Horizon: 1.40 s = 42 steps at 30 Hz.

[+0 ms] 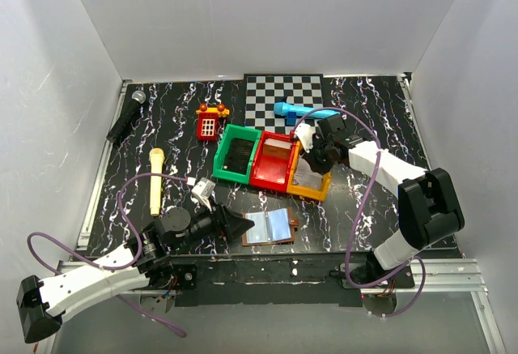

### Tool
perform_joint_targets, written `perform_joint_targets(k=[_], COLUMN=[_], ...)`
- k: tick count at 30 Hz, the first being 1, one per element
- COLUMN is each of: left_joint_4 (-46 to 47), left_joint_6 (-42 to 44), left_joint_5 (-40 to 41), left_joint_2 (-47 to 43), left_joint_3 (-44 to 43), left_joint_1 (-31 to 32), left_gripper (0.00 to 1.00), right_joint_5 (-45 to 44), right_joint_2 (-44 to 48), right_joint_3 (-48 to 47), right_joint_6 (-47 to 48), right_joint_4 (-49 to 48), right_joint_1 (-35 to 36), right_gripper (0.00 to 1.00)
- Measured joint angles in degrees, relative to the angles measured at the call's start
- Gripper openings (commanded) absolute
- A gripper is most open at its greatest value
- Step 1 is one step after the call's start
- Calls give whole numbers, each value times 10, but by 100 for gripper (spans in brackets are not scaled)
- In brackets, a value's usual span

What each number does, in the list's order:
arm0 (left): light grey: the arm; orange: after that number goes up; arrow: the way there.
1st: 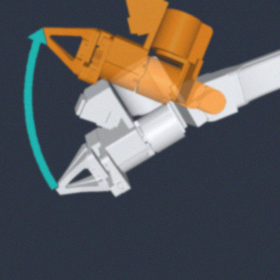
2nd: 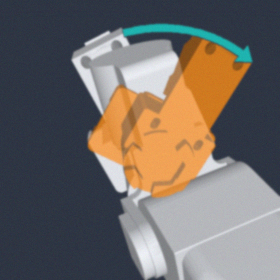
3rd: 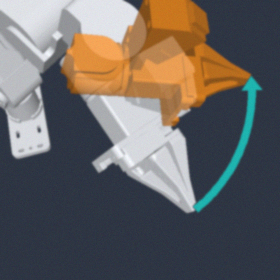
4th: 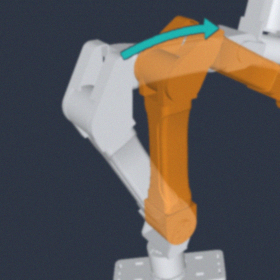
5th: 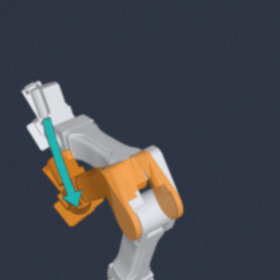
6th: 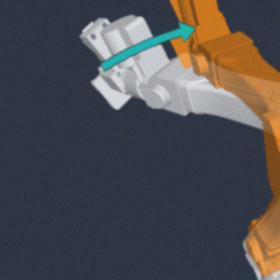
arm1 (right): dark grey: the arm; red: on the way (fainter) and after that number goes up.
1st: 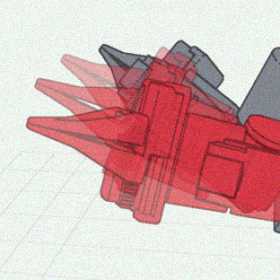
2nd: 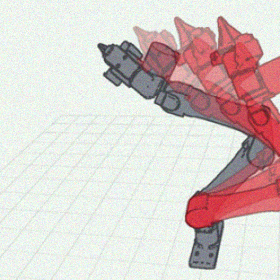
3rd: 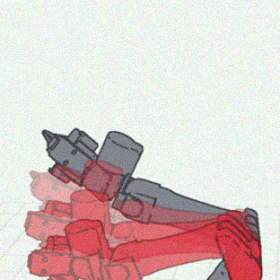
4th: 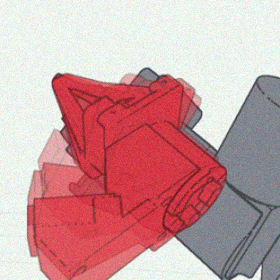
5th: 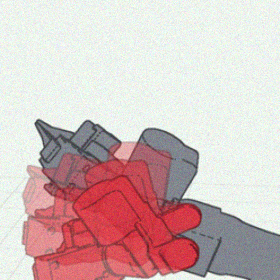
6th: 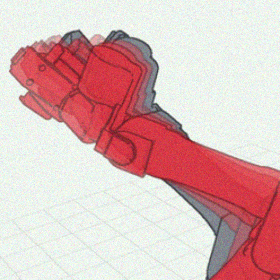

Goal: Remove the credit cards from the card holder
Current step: Place the credit card in the storage box, then remove the credit card from the card holder.

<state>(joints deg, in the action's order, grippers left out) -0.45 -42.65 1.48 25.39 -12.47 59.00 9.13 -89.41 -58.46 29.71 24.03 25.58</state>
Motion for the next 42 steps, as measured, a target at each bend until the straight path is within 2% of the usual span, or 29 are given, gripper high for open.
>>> perform_joint_targets(k=[8, 10, 12, 13, 15, 16, 18, 19, 20, 23, 25, 28, 32, 36, 42], left_joint_4=[0, 0, 0, 0, -2, -3, -7, -9, -10, -15, -23, -33, -42, -49, -83], left_joint_6=[0, 0, 0, 0, 0, 0, 0, 0, 0, -1, -5, -21, -63, -115, -170], left_joint_5=[0, 0, 0, 0, 0, 0, 0, 1, 1, 4, 8, 16, 34, 52, 70], left_joint_2=[0, 0, 0, 0, 0, 0, 0, 1, 1, 6, 10, 16, 18, 20, 39], left_joint_3=[0, 0, 0, 0, 0, 0, 0, 0, 0, 0, 0, 0, 1, 13, 17], left_joint_1=[0, 0, 0, 0, 0, 0, 0, 0, 0, 0, 0, 0, 0, 0, 0], left_gripper=[65, 66, 66, 66, 66, 66, 66, 66, 66, 66, 66, 66, 66, 65, 64], right_joint_5=[-21, -28, -31, -33, -44, -57, -93, -113, -134, -212, -252, -281, -293, -349, -414], right_joint_2=[23, 55, 95, 116, 158, 176, 217, 237, 257, 298, 305, 299, 280, 211, 70], right_joint_3=[0, 0, 0, -1, -2, -2, 5, 15, 28, 63, 68, 64, 63, 45, 7], right_joint_6=[-28, -49, -76, -88, -106, -109, -114, -117, -119, -149, -211, -332, -440, -516, -598], right_joint_4=[-18, -33, -47, -52, -59, -61, -70, -78, -84, -84, -55, 3, 52, 113, 201], right_joint_1=[0, 0, 3, 7, 26, 42, 101, 138, 175, 279, 319, 327, 339, 404, 461], right_gripper=[27, 33, 35, 43, 46, 52, 68, 85, 87, 89, 90, 91, 92, 91, 81])
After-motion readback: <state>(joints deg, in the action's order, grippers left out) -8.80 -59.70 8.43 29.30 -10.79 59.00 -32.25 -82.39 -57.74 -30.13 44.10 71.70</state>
